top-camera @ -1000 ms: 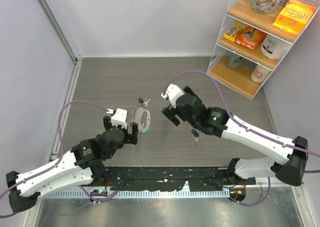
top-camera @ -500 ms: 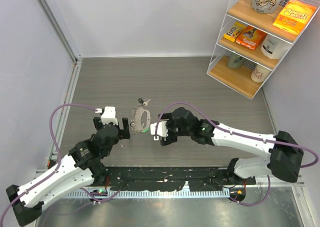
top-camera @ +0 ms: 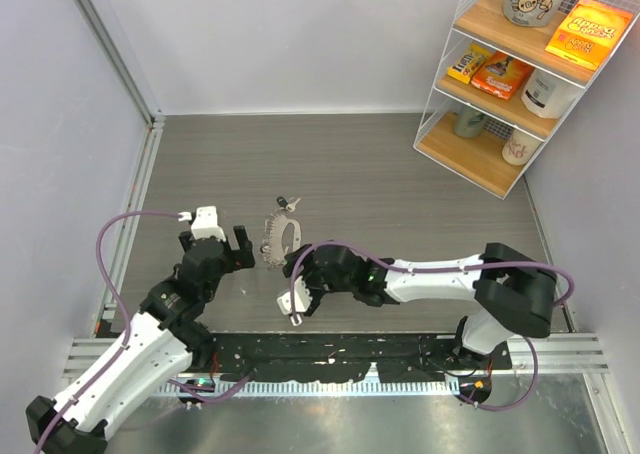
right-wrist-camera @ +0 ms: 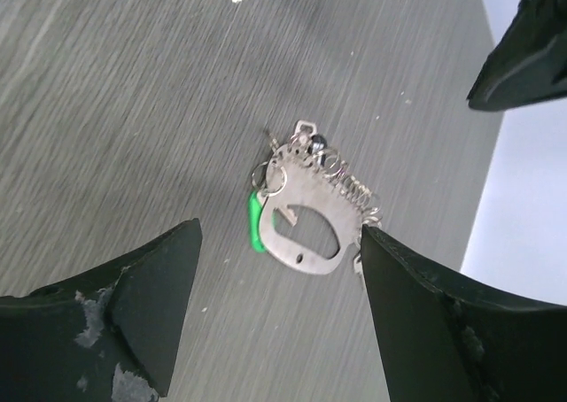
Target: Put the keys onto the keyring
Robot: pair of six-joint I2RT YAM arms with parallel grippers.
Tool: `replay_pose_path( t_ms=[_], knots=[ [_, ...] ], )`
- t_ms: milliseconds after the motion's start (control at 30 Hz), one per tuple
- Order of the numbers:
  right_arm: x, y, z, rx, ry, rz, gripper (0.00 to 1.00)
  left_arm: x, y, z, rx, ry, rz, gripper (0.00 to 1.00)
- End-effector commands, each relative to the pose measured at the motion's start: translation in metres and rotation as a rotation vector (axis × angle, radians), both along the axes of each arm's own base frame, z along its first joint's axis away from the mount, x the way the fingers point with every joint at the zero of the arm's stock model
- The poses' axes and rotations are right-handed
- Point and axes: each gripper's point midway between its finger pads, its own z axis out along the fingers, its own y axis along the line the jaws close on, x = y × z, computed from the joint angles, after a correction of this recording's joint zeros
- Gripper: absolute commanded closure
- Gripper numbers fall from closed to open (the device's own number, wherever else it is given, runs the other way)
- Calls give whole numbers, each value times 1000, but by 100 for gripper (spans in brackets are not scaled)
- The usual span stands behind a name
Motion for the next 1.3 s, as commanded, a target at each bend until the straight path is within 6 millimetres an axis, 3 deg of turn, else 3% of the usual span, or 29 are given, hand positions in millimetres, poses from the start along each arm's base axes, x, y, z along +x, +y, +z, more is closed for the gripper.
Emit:
replay_pose_path(
  t_ms=[0, 167, 433, 800, 933, 1267],
  knots=[
    [7, 33, 28, 108, -183, 70, 23, 13, 0, 1, -78, -26, 24, 2],
    [8, 47, 16, 82, -199, 104, 27, 14, 7, -16, -120, 4, 46, 2],
    [12, 63, -3, 42, -194, 134, 44, 12, 11, -15, -146, -17, 54, 2],
    [19, 79, -25, 9, -160, 153, 54, 11, 12, -13, -148, -25, 54, 2],
    [26, 80, -31, -10, -143, 151, 60, 10, 13, -12, -150, -29, 54, 2],
    [32, 73, -49, -62, -126, 146, 62, 10, 11, -11, -155, -33, 47, 1]
  ],
)
